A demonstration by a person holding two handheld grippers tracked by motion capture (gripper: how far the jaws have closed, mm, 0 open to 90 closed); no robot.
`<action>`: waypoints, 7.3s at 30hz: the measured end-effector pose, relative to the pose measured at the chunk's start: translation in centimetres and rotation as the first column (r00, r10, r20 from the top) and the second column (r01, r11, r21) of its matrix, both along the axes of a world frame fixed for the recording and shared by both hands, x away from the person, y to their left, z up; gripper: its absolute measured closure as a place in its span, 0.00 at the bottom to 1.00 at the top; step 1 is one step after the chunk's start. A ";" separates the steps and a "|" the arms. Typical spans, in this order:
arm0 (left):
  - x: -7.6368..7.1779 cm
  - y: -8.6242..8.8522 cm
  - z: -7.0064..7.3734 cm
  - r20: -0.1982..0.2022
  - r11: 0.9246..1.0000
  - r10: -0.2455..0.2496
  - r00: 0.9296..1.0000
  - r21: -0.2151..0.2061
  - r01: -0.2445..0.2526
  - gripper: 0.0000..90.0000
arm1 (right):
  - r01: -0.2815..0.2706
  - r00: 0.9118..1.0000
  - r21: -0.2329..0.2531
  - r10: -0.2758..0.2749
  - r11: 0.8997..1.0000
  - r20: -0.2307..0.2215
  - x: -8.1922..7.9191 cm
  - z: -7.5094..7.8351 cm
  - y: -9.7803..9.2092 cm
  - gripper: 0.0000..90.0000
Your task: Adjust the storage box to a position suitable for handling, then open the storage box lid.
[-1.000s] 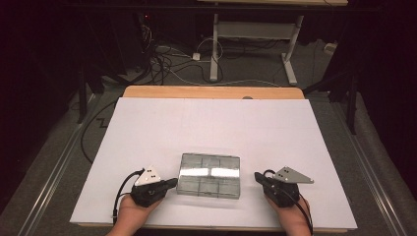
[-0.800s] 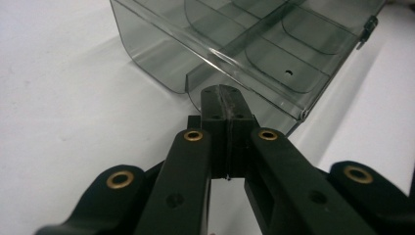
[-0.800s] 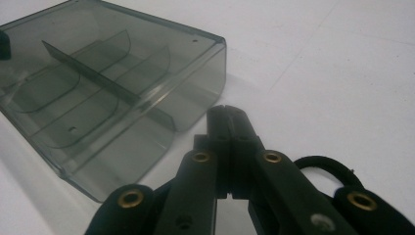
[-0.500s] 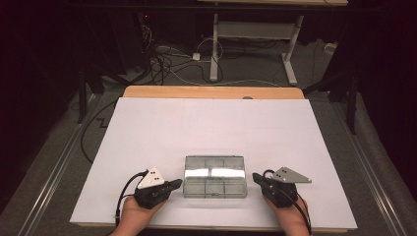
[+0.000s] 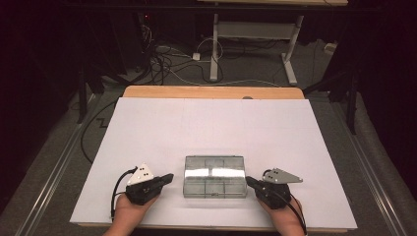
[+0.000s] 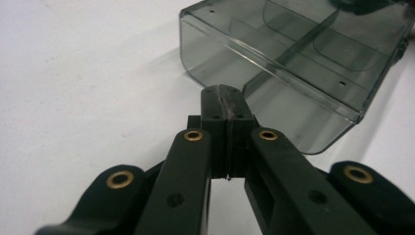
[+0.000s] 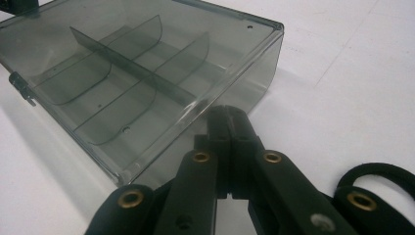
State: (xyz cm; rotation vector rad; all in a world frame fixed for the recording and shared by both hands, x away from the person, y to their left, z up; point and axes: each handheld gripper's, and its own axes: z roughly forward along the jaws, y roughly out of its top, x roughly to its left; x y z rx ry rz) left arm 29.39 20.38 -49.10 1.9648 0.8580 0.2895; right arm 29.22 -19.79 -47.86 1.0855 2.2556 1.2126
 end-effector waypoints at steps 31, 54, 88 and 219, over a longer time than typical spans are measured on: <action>-0.1 0.7 -0.2 0.000 1.000 -0.030 1.000 0.002 0.030 0.98 | -0.113 0.991 0.058 0.108 0.992 0.076 -0.7 2.1 2.3 1.00; 0.1 0.7 -0.5 -0.023 0.999 -0.039 0.999 -0.011 0.038 0.98 | -0.277 0.960 0.082 0.273 0.957 0.057 -1.8 1.8 6.9 1.00; 0.2 0.7 -0.5 -0.025 0.999 -0.044 0.999 -0.014 0.044 0.97 | -0.344 0.936 0.004 0.343 0.939 -0.074 -3.0 -1.0 8.6 1.00; 0.9 -0.6 1.4 -0.023 0.987 -0.122 0.992 -0.111 0.119 0.97 | -0.321 0.947 0.141 0.318 0.937 0.042 -1.9 1.6 7.8 1.00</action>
